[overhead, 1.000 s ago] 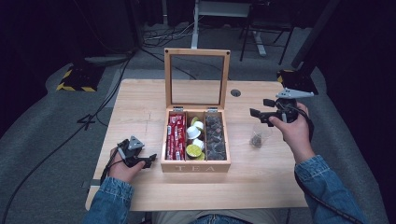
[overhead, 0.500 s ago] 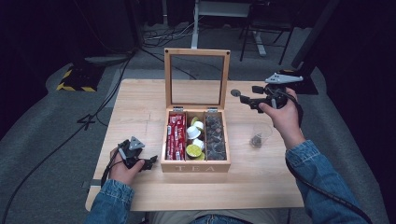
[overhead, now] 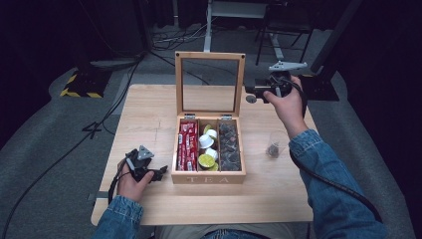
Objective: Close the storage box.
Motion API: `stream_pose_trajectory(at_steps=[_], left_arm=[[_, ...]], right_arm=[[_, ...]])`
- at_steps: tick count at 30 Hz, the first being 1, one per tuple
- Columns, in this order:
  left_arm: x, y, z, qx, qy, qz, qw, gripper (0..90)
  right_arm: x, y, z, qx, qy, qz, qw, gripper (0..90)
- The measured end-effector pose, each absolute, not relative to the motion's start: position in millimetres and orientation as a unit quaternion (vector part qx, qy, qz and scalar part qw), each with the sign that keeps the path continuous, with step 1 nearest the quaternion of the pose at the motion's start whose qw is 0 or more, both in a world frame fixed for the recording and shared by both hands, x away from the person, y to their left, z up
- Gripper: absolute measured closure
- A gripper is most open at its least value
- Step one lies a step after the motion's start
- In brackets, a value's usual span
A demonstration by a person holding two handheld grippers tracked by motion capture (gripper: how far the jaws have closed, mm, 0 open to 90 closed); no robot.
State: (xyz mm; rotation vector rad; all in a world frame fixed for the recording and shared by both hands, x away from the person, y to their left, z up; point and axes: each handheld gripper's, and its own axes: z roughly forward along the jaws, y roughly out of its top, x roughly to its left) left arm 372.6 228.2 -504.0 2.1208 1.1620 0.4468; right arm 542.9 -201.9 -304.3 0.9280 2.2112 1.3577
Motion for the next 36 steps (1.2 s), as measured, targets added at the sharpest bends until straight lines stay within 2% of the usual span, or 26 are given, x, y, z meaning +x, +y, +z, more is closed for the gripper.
stream_pose_trajectory(at_steps=[10, 21, 29, 36], left_arm=[[371.4, 228.9, -503.7, 0.814, 0.445, 0.170, 0.333, 17.9], [372.3, 228.7, -504.0, 0.813, 0.444, 0.166, 0.337, 17.4], [372.5, 229.1, -503.8, 0.815, 0.442, 0.168, 0.335, 17.4], [372.7, 228.6, -503.8, 0.814, 0.444, 0.167, 0.335, 17.3]], right_arm=[[582.3, -189.6, -302.3, 0.320, 0.786, 0.487, 0.206, 40.9], [616.9, -171.7, -313.5, 0.341, 0.778, 0.494, 0.186, 41.9], [623.3, -165.0, -319.3, 0.341, 0.781, 0.496, 0.170, 44.5], [614.6, -165.1, -313.7, 0.341, 0.778, 0.496, 0.179, 47.2]])
